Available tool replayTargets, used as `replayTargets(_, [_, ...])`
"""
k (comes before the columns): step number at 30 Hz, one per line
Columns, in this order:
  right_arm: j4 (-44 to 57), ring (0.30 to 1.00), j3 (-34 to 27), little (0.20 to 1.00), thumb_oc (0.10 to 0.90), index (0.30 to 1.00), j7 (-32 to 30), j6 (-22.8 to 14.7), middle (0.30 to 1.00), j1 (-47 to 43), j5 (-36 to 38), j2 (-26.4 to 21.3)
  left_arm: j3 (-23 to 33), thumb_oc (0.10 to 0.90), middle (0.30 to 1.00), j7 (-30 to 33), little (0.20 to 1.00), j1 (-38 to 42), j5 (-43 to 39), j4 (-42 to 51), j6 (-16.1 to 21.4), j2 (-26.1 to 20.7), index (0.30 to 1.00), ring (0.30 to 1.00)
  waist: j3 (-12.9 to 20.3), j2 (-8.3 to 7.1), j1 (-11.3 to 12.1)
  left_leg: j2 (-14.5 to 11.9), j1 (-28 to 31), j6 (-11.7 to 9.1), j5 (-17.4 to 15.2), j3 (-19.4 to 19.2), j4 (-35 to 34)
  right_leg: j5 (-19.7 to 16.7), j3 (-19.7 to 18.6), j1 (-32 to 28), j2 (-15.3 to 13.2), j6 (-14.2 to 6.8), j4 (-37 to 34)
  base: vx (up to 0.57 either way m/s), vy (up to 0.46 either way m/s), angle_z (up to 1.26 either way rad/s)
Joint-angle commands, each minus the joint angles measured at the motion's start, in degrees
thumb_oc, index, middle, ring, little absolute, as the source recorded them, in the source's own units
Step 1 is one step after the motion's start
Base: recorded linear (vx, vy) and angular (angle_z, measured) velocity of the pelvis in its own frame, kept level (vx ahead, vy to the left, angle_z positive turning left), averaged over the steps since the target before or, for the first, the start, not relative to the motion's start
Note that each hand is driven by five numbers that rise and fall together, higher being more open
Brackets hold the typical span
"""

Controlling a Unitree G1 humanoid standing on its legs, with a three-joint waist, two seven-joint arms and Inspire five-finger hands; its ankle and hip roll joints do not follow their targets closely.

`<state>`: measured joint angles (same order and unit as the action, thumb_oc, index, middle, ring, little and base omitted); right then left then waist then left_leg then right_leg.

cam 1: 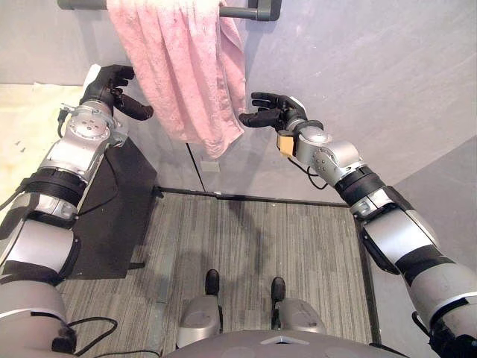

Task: Organize the bathroom.

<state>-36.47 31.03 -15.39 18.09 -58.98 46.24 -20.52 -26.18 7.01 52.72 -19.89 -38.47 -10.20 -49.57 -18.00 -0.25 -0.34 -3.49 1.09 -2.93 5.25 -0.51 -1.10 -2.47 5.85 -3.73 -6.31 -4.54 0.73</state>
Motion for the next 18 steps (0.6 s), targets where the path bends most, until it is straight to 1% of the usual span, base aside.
replayTargets(1, [0.3, 0.900, -1.9, 0.900, 0.800, 0.900, 2.7, -12.1, 0.900, -7.3, 2.9, 0.7, 0.2, 0.800, 0.900, 1.8, 0.900, 10.9, -1.5, 0.3, 9.5, 1.0, 0.900, 0.900, 9.4, 2.46, -0.5, -5.5, 4.2, -1.7, -9.0, -3.7, 5.5, 2.9, -5.6, 4.0, -3.3, -3.7, 3.4, 0.04, 0.002, 0.01])
replayTargets(3, [1.9, 0.900, -1.3, 0.900, 0.800, 0.900, 3.3, -12.7, 0.900, -7.7, 2.1, 1.5, 0.8, 0.800, 0.900, 1.4, 0.900, 10.0, -3.0, 0.3, 8.9, 2.2, 0.900, 0.900, 9.6, 2.49, -0.5, -5.5, 4.2, -1.7, -8.9, -3.7, 5.6, 2.9, -5.6, 3.9, -3.3, -3.8, 3.4, 0.05, 0.009, 0.01])
replayTargets(7, [4.6, 0.900, -0.1, 0.900, 0.800, 0.900, 4.4, -11.8, 0.900, -8.2, 1.3, 2.9, 1.9, 0.800, 0.900, 1.7, 0.900, 9.2, -2.6, 0.3, 7.7, 4.2, 0.900, 0.900, 10.0, 2.30, -0.5, -5.6, 4.3, -1.6, -8.8, -3.7, 5.4, 3.0, -5.7, 3.8, -3.3, -3.8, 3.5, 0.02, 0.004, 0.01])
replayTargets(11, [6.2, 0.900, 0.8, 0.900, 0.800, 0.900, 4.4, -11.3, 0.900, -8.0, 0.7, 3.6, 1.9, 0.800, 0.900, 2.2, 0.900, 9.0, -2.5, 0.4, 7.2, 4.9, 0.900, 0.900, 10.0, 2.38, -0.6, -5.6, 4.3, -1.5, -8.8, -3.6, 5.4, 3.2, -6.1, 3.9, -3.5, -3.9, 3.9, 0.00, 0.000, 0.00])
replayTargets(18, [7.1, 0.900, 1.7, 0.900, 0.800, 0.900, 3.6, -10.4, 0.900, -7.2, 2.2, 4.8, 0.7, 0.800, 0.900, 2.0, 0.900, 10.1, -3.1, 0.3, 5.9, 5.9, 0.900, 0.900, 9.7, 2.67, -0.9, -5.4, 4.3, -1.4, -8.7, -3.1, 5.3, 3.4, -6.3, 3.9, -3.8, -4.1, 4.8, 0.01, 0.010, 0.03])
